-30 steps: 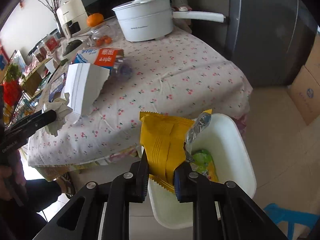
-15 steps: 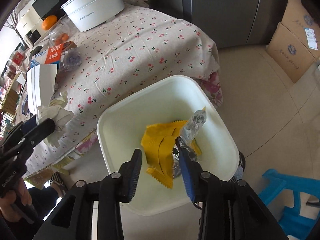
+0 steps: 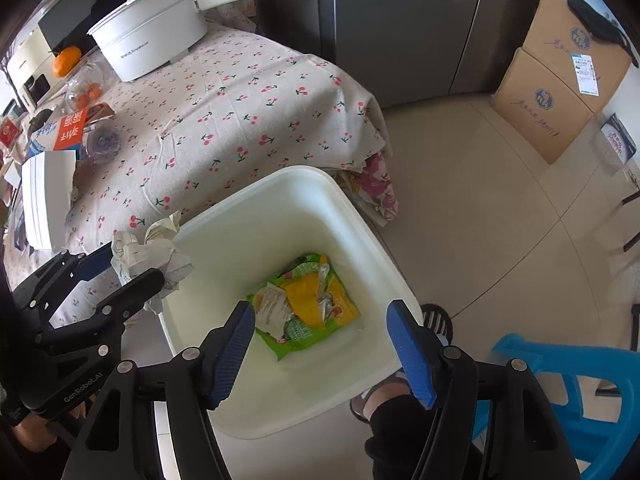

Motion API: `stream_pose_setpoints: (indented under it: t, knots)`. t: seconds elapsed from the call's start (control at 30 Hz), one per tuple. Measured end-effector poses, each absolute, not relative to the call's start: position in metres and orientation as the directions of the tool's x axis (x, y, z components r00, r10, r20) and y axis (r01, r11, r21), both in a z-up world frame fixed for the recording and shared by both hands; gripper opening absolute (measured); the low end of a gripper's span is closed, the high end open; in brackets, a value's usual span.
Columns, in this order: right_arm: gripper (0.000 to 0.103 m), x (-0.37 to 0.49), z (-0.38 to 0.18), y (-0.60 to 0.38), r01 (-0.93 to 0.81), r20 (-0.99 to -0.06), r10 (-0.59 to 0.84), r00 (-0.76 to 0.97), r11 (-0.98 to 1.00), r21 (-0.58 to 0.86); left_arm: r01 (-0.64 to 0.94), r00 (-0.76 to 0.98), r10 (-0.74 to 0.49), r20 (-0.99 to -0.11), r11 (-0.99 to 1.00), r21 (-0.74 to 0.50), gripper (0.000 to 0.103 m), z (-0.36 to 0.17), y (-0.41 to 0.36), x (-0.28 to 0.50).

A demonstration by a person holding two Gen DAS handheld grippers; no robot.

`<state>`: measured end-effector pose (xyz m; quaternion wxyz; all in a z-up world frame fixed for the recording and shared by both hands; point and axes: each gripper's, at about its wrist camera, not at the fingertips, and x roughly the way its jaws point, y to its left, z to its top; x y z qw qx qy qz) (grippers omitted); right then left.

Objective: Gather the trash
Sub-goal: 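Carry the tissue and yellow wrapper over the bin and release both, then move both tools back toward the table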

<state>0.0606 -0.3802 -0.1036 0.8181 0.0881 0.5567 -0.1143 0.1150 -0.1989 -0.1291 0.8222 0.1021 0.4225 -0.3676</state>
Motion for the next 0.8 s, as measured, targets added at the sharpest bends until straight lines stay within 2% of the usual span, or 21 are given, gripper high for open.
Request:
stream_pose_setpoints:
  t: [0.03,0.1,0.47,0.53,0.7,0.8]
  knots:
    - [0.071,0.06,-0.104,-0.381,0.29,-0.931,-0.093,0.353,0.957,0.014,0.688,0.375,-0.511,-0.774,0.713,-0.137,0.073,-0.13,-0.199,0.116]
    - [0.072,0.06,-0.104,-0.383,0.296,-0.932,-0.094,0.35,0.955,0.015,0.675,0.39,-0.482,-0.784,0.729,-0.112,0.082,-0.13,-0.2,0.117]
    - [0.076,0.058,-0.103,-0.378,0.29,-0.929,-0.106,0.354,0.957,0.001,0.61,0.434,-0.41,-0.802,0.789,-0.072,0.091,-0.121,-0.169,0.12]
    - [0.076,0.059,-0.103,-0.377,0.284,-0.929,-0.105,0.354,0.959,0.0,0.596,0.444,-0.389,-0.807,0.801,-0.058,0.098,-0.12,-0.162,0.119]
    - [0.076,0.062,-0.102,-0.371,0.271,-0.928,-0.099,0.358,0.963,0.001,0.559,0.473,-0.35,-0.808,0.828,-0.032,0.102,-0.114,-0.141,0.117]
    - [0.082,0.065,-0.101,-0.366,0.261,-0.926,-0.098,0.365,0.965,0.0,0.519,0.502,-0.318,-0.804,0.854,-0.013,0.103,-0.108,-0.124,0.116]
